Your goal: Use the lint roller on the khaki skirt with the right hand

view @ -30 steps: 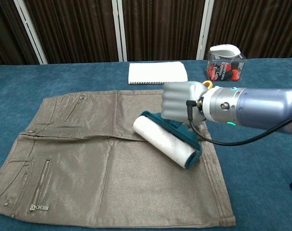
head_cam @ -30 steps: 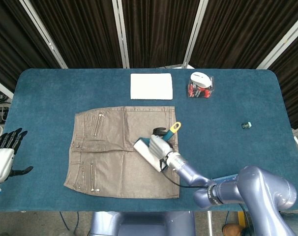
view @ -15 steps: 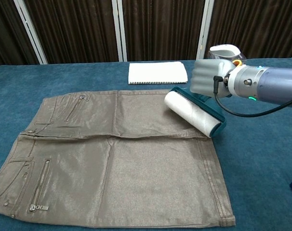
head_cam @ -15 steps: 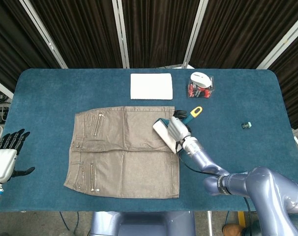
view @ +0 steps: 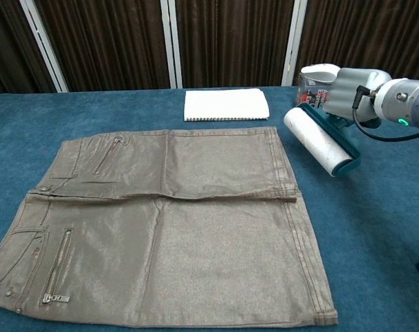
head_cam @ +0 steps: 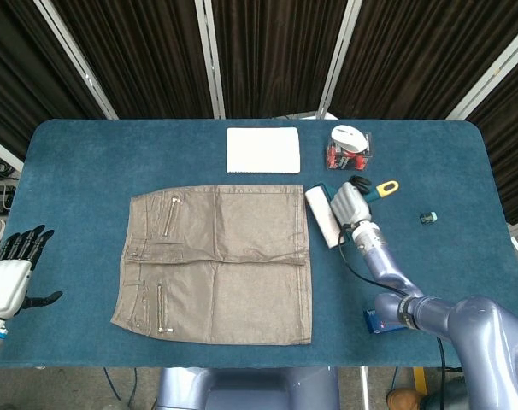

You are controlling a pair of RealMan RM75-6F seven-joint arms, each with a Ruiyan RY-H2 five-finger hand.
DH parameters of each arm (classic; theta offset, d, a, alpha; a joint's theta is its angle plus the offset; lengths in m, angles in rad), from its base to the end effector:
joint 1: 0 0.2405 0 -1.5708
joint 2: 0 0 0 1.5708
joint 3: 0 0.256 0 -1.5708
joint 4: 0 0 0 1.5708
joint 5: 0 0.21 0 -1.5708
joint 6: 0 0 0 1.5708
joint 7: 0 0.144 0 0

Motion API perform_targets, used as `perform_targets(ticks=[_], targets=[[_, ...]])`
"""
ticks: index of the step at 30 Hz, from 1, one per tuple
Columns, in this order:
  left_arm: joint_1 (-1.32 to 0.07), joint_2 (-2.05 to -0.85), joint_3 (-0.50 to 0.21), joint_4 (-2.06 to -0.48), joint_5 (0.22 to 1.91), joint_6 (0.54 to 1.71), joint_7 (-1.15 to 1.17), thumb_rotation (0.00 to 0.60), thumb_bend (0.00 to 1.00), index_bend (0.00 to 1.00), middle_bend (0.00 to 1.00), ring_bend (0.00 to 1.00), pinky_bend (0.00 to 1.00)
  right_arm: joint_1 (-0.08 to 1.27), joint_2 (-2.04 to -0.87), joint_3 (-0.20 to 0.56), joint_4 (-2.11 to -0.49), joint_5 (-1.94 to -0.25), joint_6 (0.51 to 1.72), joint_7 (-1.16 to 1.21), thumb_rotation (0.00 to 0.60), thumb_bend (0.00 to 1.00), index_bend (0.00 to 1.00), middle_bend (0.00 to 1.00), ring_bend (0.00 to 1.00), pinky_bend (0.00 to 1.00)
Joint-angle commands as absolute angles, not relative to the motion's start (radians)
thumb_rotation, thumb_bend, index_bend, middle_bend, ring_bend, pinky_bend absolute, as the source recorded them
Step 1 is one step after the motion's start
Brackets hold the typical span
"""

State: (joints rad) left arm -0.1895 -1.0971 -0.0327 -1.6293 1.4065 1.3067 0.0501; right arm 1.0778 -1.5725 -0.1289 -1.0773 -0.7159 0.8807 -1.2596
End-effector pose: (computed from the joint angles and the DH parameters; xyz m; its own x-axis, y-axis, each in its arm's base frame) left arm -0.3128 0.2078 0.1440 0.4357 0.1545 0.8867 0.8987 -0.0196 -0.4382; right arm -0.1854 -0.4365 0.0062 0.9893 0.0733 -0.1260 0.1437 -0.3422 0.9286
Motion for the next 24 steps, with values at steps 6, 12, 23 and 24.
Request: perform_targets(ticks=[6, 12, 23, 24], targets=[[-0.188, -1.096, -0.029, -1.636, 1.413, 1.311, 0.054, 0.6, 0.0, 0.0, 0.0, 0.0, 0.0, 1.038, -1.593, -0.093, -1.023, -0.686, 0.842, -1.215, 0.6, 0.24, 0.25, 0.45, 0.4, 0.48], [-0.187, -1.092, -0.027, -1.639, 1.419, 1.313, 0.049, 0.6, 0.0, 0.0, 0.0, 0.0, 0.0, 1.028, -1.586, -0.074, -1.052, -0.638, 0.849, -1.234, 0.6, 0.0, 0.04, 0.26, 0.27, 0.48], [-0.179, -1.074, -0.02, -1.655, 1.454, 1.338, 0.023, 0.6, 0.0, 0.0, 0.0, 0.0, 0.0, 0.988, -1.435, -0.036, -1.287, -0.671, 0.977, -1.18, 0.6, 0.0, 0.06, 0.26, 0.26, 0.46], [-0.177, -1.071, -0.019, -1.657, 1.46, 1.343, 0.018, 0.6, 0.0, 0.0, 0.0, 0.0, 0.0, 0.971, -1.404, -0.032, -1.328, -0.699, 0.997, -1.137, 0.6, 0.0, 0.07, 0.26, 0.25, 0.42]])
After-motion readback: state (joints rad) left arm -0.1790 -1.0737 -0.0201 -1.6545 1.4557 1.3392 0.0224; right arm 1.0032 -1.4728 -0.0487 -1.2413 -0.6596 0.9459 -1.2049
